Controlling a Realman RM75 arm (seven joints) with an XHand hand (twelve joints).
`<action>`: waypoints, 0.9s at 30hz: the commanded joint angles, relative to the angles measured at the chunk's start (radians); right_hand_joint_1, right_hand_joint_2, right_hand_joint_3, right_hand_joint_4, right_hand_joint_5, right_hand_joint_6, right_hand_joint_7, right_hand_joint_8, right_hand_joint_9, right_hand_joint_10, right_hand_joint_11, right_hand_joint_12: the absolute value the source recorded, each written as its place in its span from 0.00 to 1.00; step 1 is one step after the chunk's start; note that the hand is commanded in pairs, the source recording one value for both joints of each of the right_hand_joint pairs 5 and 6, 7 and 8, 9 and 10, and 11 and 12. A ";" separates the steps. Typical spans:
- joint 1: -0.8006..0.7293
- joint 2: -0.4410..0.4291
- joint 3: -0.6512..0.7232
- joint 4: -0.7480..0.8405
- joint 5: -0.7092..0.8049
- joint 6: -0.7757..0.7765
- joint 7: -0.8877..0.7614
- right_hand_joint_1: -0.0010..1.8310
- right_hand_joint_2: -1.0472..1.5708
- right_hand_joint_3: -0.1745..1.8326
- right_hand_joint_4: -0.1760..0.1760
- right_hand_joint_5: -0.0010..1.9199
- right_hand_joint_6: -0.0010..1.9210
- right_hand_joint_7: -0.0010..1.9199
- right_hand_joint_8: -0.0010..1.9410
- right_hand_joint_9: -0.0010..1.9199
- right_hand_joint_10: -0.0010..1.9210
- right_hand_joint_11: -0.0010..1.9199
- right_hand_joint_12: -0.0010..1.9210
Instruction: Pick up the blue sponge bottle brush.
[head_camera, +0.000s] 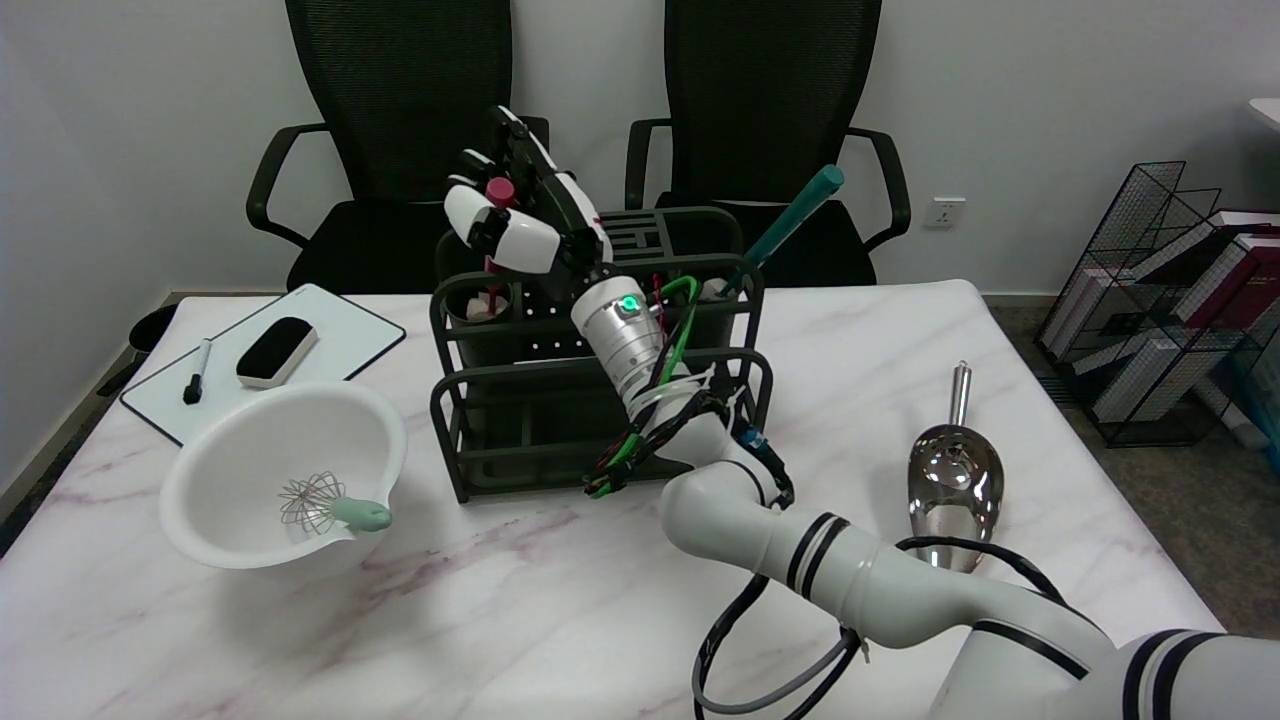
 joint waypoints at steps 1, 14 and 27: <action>0.004 -0.010 -0.003 -0.006 0.016 0.000 -0.001 0.58 0.53 0.76 0.50 0.00 0.00 0.00 0.00 0.16 0.16 0.25 0.25; 0.054 -0.007 0.006 -0.042 0.017 -0.011 -0.001 0.59 0.59 0.73 0.50 0.21 0.21 0.03 0.03 0.17 0.17 0.27 0.27; 0.098 -0.014 -0.001 -0.081 0.012 -0.044 -0.001 0.61 0.59 0.73 0.50 0.23 0.23 0.04 0.04 0.18 0.18 0.28 0.28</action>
